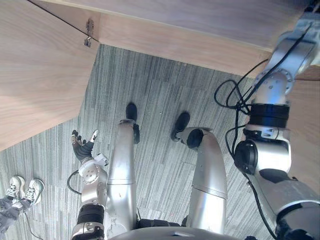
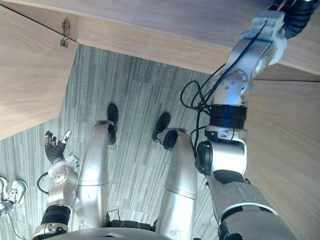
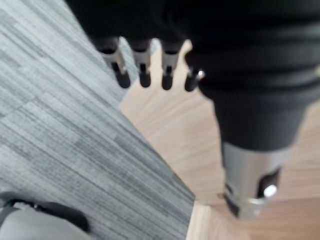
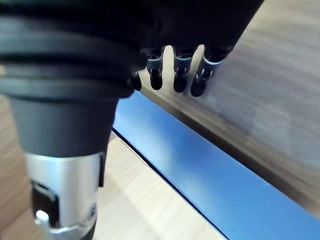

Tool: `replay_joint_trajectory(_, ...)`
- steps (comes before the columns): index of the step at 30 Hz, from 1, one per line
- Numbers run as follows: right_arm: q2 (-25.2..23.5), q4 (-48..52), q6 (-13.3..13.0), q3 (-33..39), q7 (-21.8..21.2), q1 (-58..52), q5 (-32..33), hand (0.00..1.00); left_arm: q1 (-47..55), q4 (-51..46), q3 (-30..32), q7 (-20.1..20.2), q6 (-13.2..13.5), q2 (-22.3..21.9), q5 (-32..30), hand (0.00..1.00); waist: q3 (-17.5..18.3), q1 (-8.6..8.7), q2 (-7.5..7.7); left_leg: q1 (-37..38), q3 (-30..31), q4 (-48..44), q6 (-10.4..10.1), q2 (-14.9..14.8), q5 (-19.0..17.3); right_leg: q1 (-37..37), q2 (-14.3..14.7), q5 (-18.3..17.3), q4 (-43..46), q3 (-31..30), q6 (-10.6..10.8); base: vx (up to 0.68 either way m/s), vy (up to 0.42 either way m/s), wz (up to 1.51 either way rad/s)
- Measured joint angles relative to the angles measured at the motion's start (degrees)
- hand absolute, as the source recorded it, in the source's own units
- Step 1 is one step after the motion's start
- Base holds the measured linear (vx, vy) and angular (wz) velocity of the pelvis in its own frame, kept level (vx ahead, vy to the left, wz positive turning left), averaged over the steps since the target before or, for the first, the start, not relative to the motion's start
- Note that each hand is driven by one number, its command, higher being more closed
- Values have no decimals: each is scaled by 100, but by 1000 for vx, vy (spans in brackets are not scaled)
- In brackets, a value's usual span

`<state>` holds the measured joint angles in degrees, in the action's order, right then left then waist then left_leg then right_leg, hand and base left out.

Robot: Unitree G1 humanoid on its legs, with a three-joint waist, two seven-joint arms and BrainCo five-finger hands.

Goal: Walk over to the cabinet, pick up the folder, carry it to the office cabinet, place the folder inside the office cabinet, then close the office cabinet door

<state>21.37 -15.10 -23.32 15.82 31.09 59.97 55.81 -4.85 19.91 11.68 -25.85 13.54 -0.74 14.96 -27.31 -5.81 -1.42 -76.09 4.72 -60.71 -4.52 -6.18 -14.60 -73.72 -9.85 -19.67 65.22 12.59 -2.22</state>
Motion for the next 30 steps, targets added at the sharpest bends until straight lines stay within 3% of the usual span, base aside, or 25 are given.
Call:
replay_joint_trajectory(4, 3, -125, 76, -2, -94, -121, -1, 0, -17, 141, 4, 1, -30, 56, 2, 0, 23, 30, 19, 65, 1, 20, -1, -36, 0, 82, 19, 12, -44, 34, -19, 0, 0, -2)
replay_joint_trajectory(10, 13, -163, 407, -22, -109, -606, -247, 0, -15, 359, 115, 0, -129, 160, 7, 0, 218, 81, 214, 159, -13, 192, 1, -99, 20, 182, 83, 72, -258, 79, -51, 2, 15, -4)
replay_joint_trajectory(17, 591, -169, 893, -671, -438, -821, -691, 0, -472, 298, 78, 40, -320, 296, 67, 0, 218, 173, 215, 300, -61, 352, 27, -179, 59, 358, 171, 204, -536, 89, -31, 6, 23, -7)
replay_joint_trajectory(24, 1649, -1089, 1693, -1362, -933, 60, -1931, 0, -827, 130, 113, 263, -405, 490, 69, 0, 218, 328, 216, 336, -153, 567, 89, -252, 171, 396, 235, 424, -869, 91, -20, -3, 31, -8)
replay_joint_trajectory(30, 1791, -1893, 2276, -1965, -1433, 945, -3423, 0, -1428, 386, 257, 507, -563, 678, 129, 0, 218, 391, 216, 443, -184, 626, 106, -320, 200, 525, 314, 541, -1044, 81, -14, -16, 28, -8)
